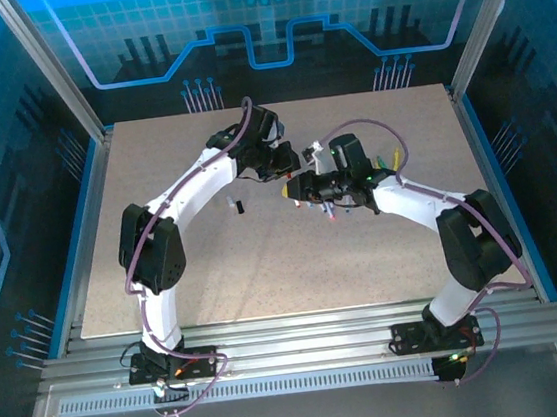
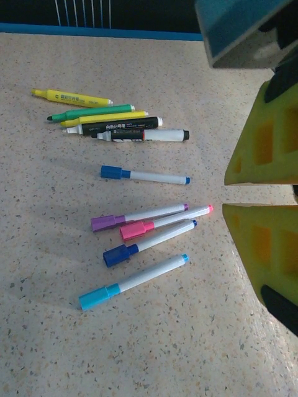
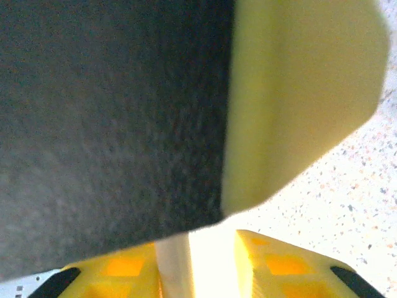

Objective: Open the pen caps

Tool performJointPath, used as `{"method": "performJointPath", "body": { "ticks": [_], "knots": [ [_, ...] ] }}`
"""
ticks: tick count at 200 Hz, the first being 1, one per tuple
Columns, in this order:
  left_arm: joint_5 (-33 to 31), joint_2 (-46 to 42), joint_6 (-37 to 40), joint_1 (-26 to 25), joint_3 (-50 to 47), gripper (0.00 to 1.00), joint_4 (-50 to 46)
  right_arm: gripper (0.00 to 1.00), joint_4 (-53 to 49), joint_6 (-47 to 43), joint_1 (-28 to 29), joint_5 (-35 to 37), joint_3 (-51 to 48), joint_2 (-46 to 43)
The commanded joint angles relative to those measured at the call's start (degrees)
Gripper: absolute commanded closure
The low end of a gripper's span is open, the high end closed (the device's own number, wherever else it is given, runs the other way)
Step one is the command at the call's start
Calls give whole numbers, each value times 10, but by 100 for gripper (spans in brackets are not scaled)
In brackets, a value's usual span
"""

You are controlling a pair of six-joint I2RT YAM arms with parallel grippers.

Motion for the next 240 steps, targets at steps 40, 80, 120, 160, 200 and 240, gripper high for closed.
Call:
{"method": "performJointPath", "body": {
  "ticks": [40,80,120,160,200,240],
  "knots": [
    [2,-4,6,-1,7,100,-23,100,36,18,-16,-9,-17,3],
    [-20,26,-24,30,25,100,7,100,53,32,-5,-33,-19,13],
    [-33,306,-4,120,540,100,-216,100,-7,64,178,7,-233,-212],
    [-3,267,3,95,438,100,-174,100,120,111,124,-26,-272,-155],
    [-57,139,41,93,205,100,-124,100,-26,27,69,45,-186,-132],
    [-162,67,66,79,68,100,-127,100,-222,-71,-21,184,-91,-132]
  ]
}}
